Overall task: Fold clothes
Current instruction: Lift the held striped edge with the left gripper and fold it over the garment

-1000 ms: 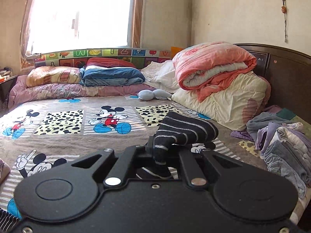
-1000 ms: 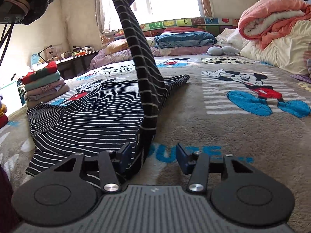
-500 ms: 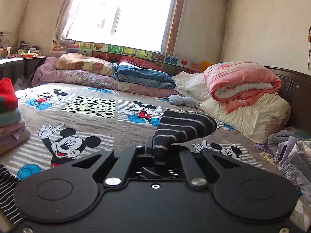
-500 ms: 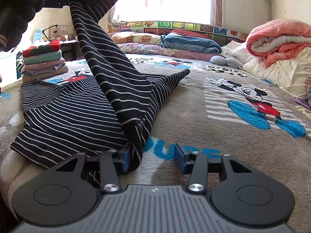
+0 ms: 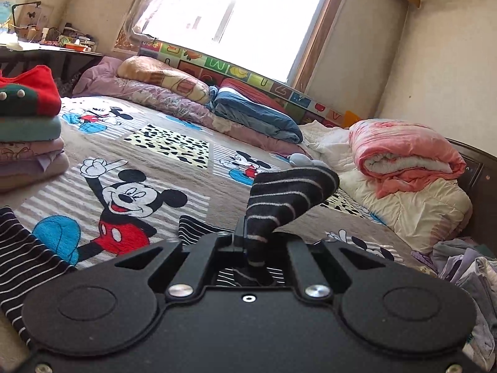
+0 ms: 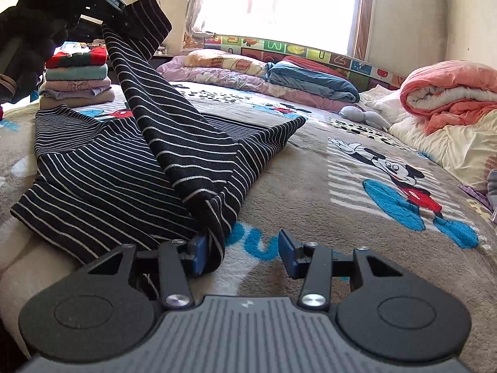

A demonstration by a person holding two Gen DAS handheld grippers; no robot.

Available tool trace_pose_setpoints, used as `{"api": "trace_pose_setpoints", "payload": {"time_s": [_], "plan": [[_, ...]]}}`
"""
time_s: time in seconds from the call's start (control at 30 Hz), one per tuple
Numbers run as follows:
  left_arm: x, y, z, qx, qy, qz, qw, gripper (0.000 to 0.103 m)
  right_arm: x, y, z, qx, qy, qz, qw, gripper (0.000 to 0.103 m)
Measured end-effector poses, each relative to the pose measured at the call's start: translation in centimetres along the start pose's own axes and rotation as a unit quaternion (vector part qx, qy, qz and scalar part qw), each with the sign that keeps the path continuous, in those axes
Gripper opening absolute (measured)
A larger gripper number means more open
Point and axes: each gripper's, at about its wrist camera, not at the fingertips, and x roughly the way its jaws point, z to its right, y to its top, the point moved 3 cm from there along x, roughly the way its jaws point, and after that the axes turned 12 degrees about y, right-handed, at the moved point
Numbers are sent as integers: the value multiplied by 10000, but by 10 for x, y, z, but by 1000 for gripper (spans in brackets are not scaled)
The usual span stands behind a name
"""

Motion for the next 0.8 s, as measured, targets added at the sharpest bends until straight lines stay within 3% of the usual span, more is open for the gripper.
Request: {"api": "trace_pose_setpoints", "payload": {"time_s": [0.53, 0.8], "plan": [[0, -11, -12, 192, 312, -100, 9993, 2, -5, 3, -3, -295, -12, -22, 9996, 47], [20, -27, -21, 216, 539, -364, 9976, 2, -11, 3, -11, -628, 42, 58, 9980, 47]]}}
